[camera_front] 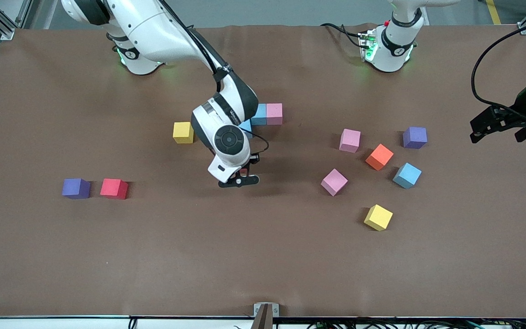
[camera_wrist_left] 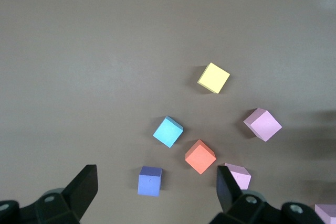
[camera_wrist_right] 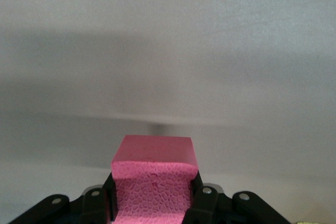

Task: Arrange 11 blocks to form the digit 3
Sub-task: 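Carry the red cube to the cube row with the right gripper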

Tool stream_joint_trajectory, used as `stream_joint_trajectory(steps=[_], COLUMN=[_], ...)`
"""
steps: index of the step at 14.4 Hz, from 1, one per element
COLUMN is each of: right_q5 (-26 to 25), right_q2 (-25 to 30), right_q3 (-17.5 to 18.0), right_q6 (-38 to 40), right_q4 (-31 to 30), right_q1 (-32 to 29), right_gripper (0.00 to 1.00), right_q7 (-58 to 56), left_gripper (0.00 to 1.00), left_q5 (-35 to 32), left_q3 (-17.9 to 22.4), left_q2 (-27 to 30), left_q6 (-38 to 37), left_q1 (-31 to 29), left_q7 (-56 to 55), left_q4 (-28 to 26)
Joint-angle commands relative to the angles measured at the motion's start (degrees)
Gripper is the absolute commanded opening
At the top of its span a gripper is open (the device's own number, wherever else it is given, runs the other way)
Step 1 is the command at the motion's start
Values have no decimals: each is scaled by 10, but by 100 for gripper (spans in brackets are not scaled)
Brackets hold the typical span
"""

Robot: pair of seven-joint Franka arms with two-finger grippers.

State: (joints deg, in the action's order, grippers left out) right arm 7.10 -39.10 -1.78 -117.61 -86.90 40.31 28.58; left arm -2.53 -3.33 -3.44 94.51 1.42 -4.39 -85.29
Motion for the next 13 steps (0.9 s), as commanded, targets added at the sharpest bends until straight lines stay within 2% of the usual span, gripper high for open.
stream_joint_trajectory(steps=[1,9,13], right_q5=[20,33,33], right_q2=[81,84,85], right_q3=[-3,-4,-4], right_q6=[-78,-111,-161], right_q4=[-131,-155,-193], right_q1=[15,32,41], right_gripper=[47,47,46], right_q7=[5,4,4], left_gripper=[100,100,100], left_q5=[0,2,8], left_q3=[2,2,0], left_q2=[-5,-7,-14], left_q6=[-6,0,7], left_q1=[1,3,4], left_q7=[0,-3,5], left_q4=[5,12,24])
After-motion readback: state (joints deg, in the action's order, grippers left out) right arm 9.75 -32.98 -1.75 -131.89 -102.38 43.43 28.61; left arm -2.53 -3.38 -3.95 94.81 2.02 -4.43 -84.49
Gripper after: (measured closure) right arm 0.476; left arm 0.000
